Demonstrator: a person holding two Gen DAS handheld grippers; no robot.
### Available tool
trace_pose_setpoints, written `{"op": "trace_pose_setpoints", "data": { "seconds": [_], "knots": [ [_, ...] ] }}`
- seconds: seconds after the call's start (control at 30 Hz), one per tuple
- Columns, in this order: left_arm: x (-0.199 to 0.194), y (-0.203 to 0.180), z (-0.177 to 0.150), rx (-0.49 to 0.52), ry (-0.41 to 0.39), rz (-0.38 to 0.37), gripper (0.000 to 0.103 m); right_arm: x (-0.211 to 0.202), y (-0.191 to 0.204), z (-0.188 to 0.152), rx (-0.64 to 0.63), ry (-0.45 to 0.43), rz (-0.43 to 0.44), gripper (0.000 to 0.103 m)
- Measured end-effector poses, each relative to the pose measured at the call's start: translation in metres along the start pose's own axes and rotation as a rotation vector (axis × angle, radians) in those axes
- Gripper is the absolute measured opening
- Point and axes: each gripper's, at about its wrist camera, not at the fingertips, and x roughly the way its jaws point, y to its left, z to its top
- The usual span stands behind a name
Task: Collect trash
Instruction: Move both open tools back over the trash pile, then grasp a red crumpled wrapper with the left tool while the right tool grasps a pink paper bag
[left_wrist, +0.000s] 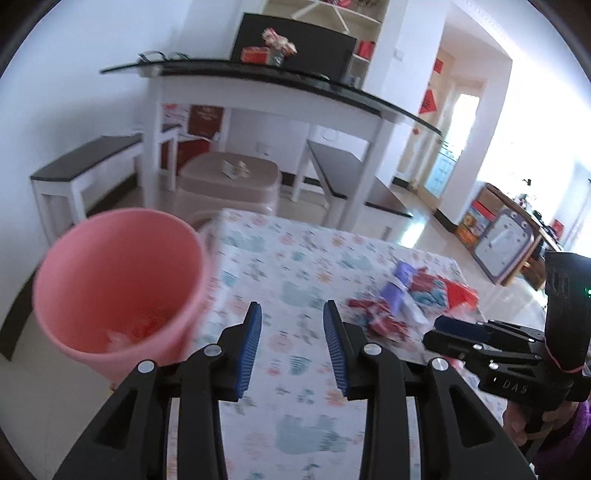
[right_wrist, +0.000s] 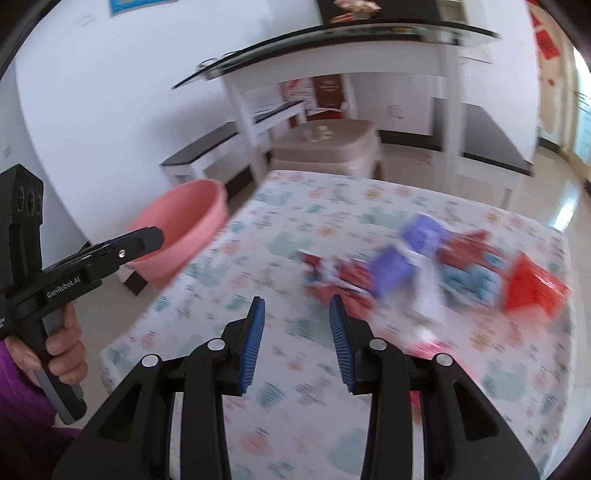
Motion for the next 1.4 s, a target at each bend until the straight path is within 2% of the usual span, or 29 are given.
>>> {"op": "trace_pose_setpoints", "data": {
  "seconds": [0.13, 0.2, 0.37, 0.5, 0.67, 0.73, 1.0, 1.23, 1.27, 1.33, 1.4],
  "knots": [
    [0.015, -0.020, -0.004, 0.014, 0.051, -0.043, 0.034, -0.021, -0.029, -0.013, 0.035, -0.023, -0.064, 0.038],
    [0.023, -0.028, -0.005, 0.011, 0.082, -0.067, 0.034, -0.028, -0.039, -0.018, 0.045, -0.032, -0.091, 0.047],
    [0.045, -0.040, -0.005, -0.047, 0.168, -0.140, 0.034, -0.038, -0.065, -0.032, 0.089, -0.036, -0.115, 0.048],
    [0.071, -0.049, -0.005, -0.150, 0.261, -0.206, 0.034, -0.039, -0.077, -0.042, 0.114, -0.027, -0.126, 0.048],
    [0.103, -0.051, -0.002, -0.321, 0.367, -0.229, 0.034, -0.043, -0.084, -0.048, 0.132, -0.031, -0.126, 0.048],
    [0.114, -0.051, -0.001, -0.389, 0.392, -0.227, 0.034, -0.045, -0.088, -0.050, 0.143, -0.034, -0.127, 0.047],
    [0.151, -0.052, -0.005, -0.527, 0.493, -0.146, 0.034, -0.050, -0.101, -0.055, 0.168, -0.044, -0.109, 0.048],
    [0.160, -0.057, -0.002, -0.531, 0.468, -0.096, 0.034, -0.048, -0.101, -0.053, 0.157, -0.042, -0.064, 0.047],
    [0.160, -0.057, -0.001, -0.524, 0.463, -0.095, 0.032, -0.046, -0.100, -0.052, 0.150, -0.036, -0.066, 0.047],
    [0.157, -0.057, 0.001, -0.497, 0.450, -0.091, 0.019, -0.043, -0.099, -0.051, 0.133, -0.023, -0.066, 0.047],
    [0.151, -0.058, 0.005, -0.452, 0.419, -0.078, 0.014, -0.039, -0.096, -0.051, 0.116, -0.007, -0.060, 0.047]
  ]
}}
